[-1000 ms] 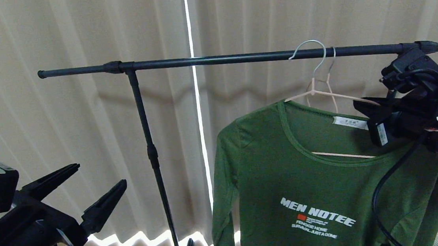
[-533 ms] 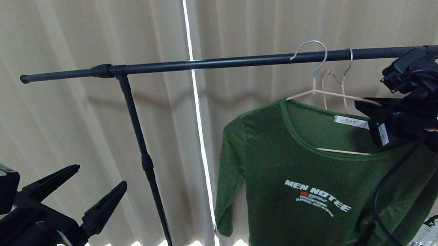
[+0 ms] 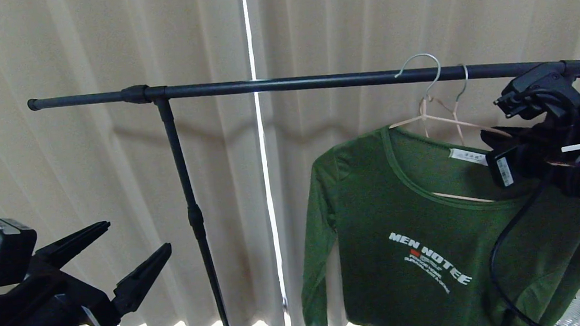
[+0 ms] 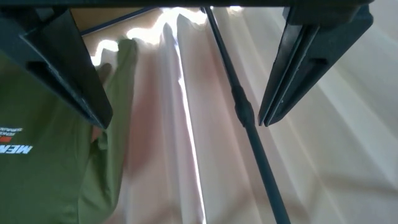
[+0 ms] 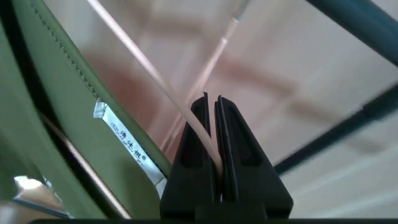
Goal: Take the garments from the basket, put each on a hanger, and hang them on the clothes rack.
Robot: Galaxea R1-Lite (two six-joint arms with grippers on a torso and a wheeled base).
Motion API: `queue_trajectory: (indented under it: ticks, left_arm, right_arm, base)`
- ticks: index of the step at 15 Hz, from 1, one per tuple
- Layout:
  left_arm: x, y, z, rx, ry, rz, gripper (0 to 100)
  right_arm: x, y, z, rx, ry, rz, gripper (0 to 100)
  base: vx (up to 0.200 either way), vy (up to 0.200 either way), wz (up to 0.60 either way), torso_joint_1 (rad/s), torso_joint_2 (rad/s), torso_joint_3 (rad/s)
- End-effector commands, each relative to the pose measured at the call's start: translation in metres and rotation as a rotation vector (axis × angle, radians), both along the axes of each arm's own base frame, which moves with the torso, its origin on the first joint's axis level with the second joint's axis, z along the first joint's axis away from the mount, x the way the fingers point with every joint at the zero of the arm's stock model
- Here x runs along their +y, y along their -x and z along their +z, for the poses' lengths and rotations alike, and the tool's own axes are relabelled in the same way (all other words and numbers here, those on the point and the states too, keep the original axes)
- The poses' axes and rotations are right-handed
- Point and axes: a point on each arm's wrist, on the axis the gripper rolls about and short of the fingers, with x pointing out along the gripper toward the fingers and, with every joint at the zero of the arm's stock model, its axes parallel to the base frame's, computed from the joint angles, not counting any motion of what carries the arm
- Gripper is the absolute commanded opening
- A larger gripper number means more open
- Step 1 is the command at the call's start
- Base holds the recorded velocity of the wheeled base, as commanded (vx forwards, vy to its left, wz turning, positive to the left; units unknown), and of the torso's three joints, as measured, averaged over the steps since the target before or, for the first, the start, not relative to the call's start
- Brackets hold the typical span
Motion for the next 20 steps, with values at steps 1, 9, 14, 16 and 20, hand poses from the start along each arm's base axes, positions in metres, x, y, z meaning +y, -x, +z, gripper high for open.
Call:
queue_trajectory:
  ticks: [1, 9, 14, 16, 20]
  left_arm:
    - [0.0, -0.001, 0.0, 0.003, -0.001, 0.0, 100]
    - [-0.007, 0.003, -0.004, 0.008, -0.03, -0.052, 100]
    - [-0.007, 0.004, -0.004, 0.001, -0.043, -0.051, 100]
    - [-0.007, 0.005, -0.006, 0.003, -0.057, -0.052, 100]
    - [-0.008, 0.007, -0.008, 0.008, -0.06, -0.068, 100]
  right_arm:
    - [0.008, -0.003, 0.004, 0.015, 0.023, -0.045, 0]
    - [0.027, -0.028, 0.021, -0.021, 0.037, -0.15, 0]
    - [0.036, -0.054, 0.012, 0.001, 0.063, -0.215, 0]
    - [0.041, -0.063, 0.008, 0.011, 0.074, -0.227, 0]
    - [0.043, -0.067, 0.0, 0.033, 0.106, -0.247, 0]
  base:
    - [0.0, 0.0, 0.0, 0.0, 0.0, 0.0]
    - [0.0, 0.0, 0.0, 0.0, 0.0, 0.0]
    - [0.0, 0.0, 0.0, 0.0, 0.0, 0.0]
    - [0.0, 0.0, 0.0, 0.0, 0.0, 0.0]
    - [0.0, 0.0, 0.0, 0.0, 0.0, 0.0]
